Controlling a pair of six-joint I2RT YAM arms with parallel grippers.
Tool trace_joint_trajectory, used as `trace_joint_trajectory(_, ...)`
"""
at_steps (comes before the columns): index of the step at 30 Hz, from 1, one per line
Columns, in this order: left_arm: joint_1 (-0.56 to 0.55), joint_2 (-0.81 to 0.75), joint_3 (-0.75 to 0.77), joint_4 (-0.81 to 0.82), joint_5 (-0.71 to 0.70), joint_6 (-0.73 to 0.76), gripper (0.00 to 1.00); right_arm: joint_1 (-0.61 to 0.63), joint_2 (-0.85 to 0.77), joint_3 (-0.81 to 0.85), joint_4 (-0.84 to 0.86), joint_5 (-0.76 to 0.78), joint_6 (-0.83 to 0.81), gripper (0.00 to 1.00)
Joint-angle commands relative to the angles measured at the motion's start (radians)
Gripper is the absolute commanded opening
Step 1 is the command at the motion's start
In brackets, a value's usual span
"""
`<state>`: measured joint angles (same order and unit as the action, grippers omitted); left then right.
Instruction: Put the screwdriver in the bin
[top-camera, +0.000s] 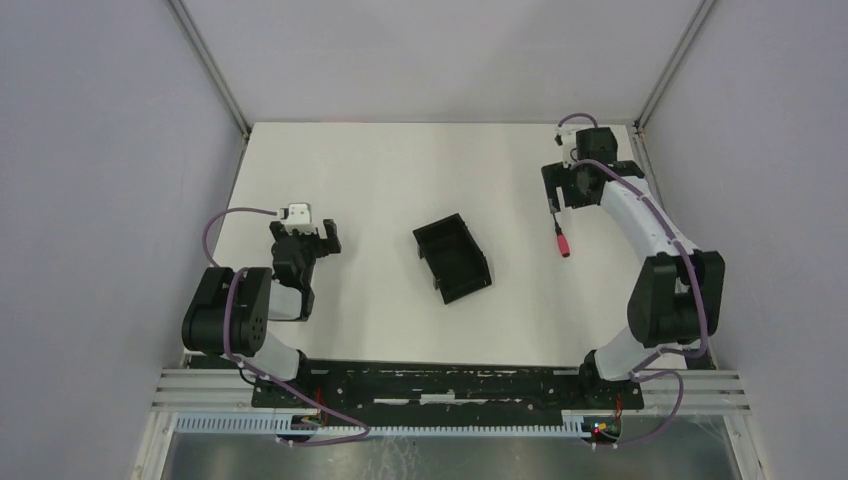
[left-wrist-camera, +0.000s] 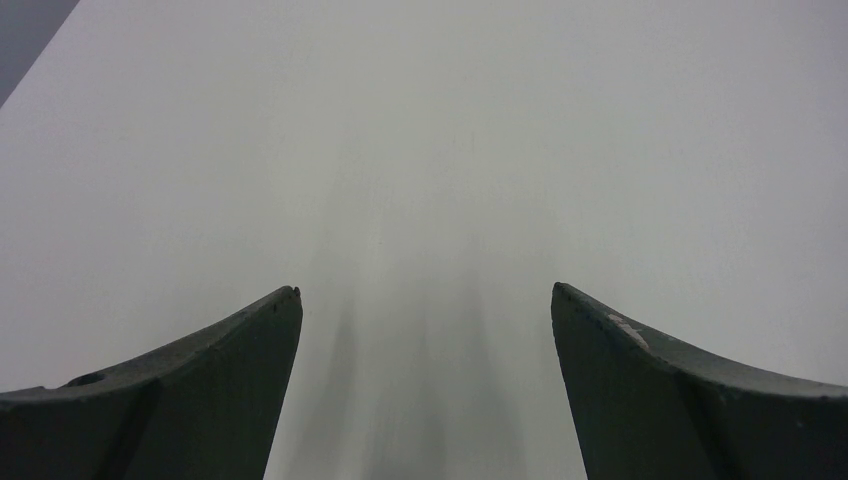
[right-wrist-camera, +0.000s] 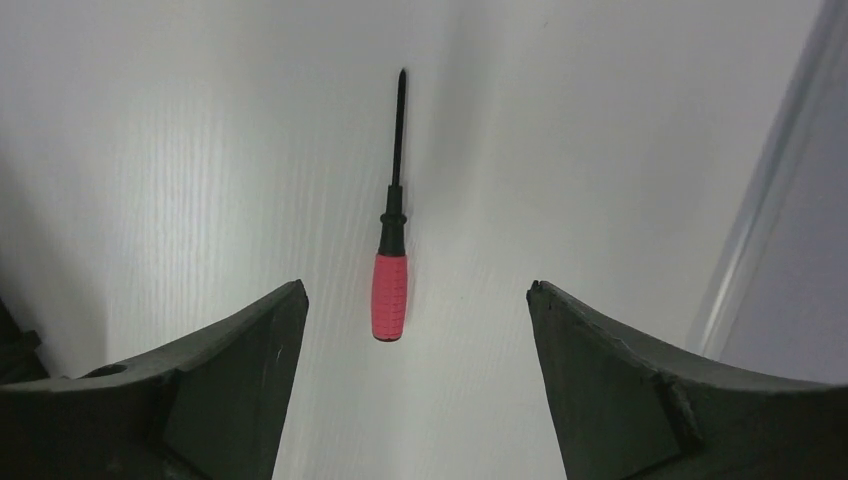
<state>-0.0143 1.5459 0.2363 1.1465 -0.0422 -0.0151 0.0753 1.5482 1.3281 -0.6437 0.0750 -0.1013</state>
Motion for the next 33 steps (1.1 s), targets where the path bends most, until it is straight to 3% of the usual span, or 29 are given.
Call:
trace_joint_trajectory(1, 0.004, -0.007, 0.011, 0.03, 0.009, -0.014, 1.0, -0.014, 0.107, -0.063, -0.001, -0.024, 0.005, 0.85)
trace_joint_trajectory(13, 0.004, -0.007, 0.011, 0.03, 0.009, -0.014, 1.0, -0.033, 0.27, -0.218, 0.168, -0.041, 0.014, 0.62)
trace_joint_trajectory(21, 0.004, -0.007, 0.011, 0.029, 0.008, -0.014, 1.0, -0.037, 0.299, -0.232, 0.163, -0.025, 0.014, 0.2)
trace_joint_trajectory(24, 0.004, -0.007, 0.011, 0.03, 0.008, -0.014, 1.0, -0.037, 0.27, -0.19, 0.115, -0.025, 0.012, 0.0)
trace_joint_trajectory(33, 0.004, -0.007, 0.011, 0.03, 0.008, -0.014, 1.0, -0.037, 0.103, 0.032, -0.183, -0.028, 0.027, 0.0)
